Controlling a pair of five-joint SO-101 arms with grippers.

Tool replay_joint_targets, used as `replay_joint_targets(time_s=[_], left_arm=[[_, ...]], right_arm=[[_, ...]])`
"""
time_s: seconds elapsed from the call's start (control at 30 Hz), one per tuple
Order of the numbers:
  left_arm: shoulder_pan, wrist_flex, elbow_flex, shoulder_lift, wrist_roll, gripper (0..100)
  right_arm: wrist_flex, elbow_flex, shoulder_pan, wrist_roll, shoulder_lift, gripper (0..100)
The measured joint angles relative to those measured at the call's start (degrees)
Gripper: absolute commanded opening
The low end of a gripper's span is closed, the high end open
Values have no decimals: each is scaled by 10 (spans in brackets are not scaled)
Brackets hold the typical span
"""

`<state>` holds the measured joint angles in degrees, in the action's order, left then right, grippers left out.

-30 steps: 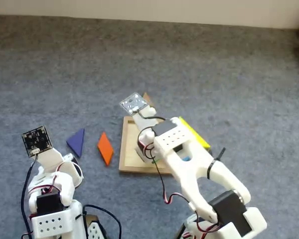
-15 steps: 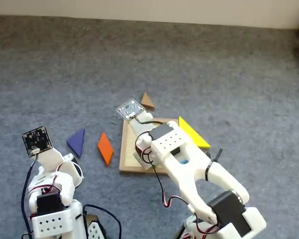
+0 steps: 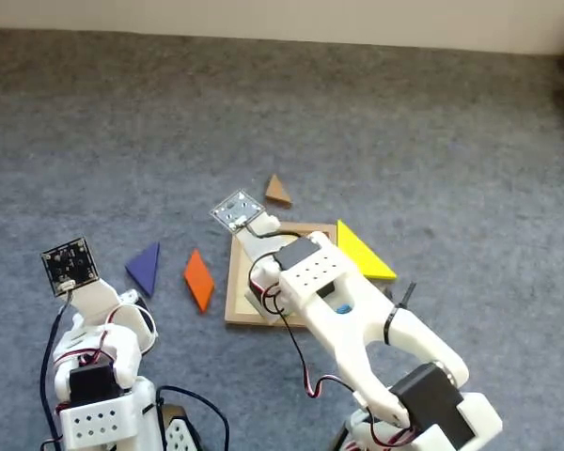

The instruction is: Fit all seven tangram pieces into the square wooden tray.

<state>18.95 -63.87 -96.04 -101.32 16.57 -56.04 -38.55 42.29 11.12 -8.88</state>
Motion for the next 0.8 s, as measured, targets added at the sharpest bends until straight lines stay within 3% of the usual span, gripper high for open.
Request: replay_joint_targets(time_s=[0.33,0.5,0.8], left_arm=[[0,0,0,0,0,6],[0,0,0,0,0,6],[0,0,0,0,0,6]], right_arm=[[-18,0,12,0,-62,186],[-21,-11,13,0,-121,88],[35,-69,14,1,-57,76]])
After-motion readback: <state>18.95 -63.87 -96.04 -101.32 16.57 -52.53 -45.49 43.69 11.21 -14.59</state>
